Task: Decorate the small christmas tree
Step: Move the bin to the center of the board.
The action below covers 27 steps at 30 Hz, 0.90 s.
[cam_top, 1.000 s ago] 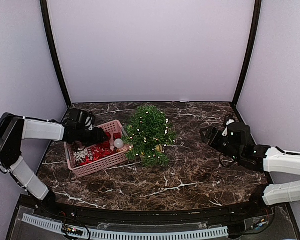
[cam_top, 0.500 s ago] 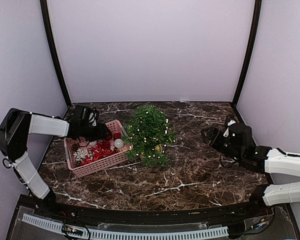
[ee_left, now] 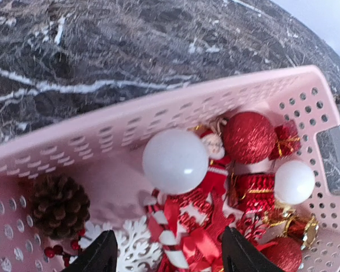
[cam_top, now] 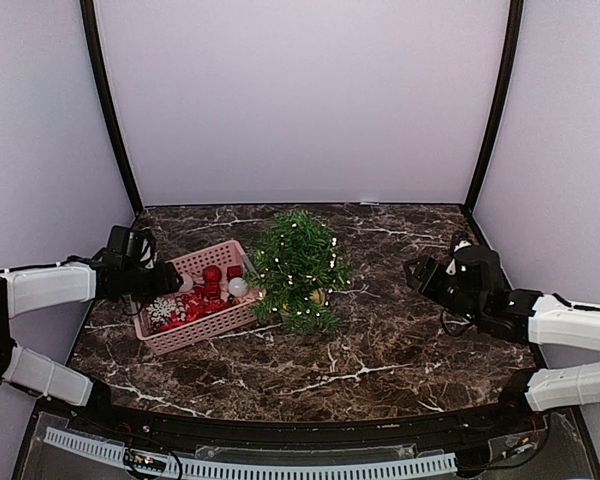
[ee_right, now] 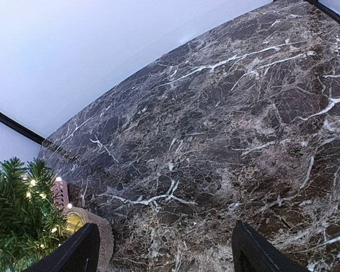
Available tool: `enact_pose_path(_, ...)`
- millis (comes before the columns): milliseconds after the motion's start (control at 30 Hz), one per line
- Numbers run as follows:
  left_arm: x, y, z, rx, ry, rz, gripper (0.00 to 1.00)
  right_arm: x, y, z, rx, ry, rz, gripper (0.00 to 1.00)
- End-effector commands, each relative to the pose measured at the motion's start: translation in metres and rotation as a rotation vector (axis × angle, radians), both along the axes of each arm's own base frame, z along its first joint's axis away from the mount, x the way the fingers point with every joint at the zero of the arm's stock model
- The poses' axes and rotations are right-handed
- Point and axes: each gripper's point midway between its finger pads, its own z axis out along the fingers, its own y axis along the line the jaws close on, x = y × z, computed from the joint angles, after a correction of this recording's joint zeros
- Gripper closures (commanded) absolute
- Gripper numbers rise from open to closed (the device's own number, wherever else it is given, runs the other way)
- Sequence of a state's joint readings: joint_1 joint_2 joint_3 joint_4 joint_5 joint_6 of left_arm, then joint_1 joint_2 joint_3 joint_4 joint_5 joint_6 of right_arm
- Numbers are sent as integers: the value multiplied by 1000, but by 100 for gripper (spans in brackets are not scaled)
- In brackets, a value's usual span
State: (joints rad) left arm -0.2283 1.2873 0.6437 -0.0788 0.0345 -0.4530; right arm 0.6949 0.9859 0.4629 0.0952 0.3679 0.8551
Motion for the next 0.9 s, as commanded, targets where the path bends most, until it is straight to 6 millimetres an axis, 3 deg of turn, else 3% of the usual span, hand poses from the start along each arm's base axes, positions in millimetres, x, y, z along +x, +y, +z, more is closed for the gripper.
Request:
enact_pose_path(0,-33,3,-17,-39,119,6,36,9,-7,19,17,-35,-65,19)
enact_pose_path(133,-38,5,-26,-33,142,15,41,13,-6,21,10,-40,-71,19)
enact_pose_path(567,-5,16,-37,61,106,57,60,15,-2,17,-22,-37,-46,19)
enact_pose_path(867,15,0,-44,55,111,-41,81,12,-5,18,-15,-42,-53,19)
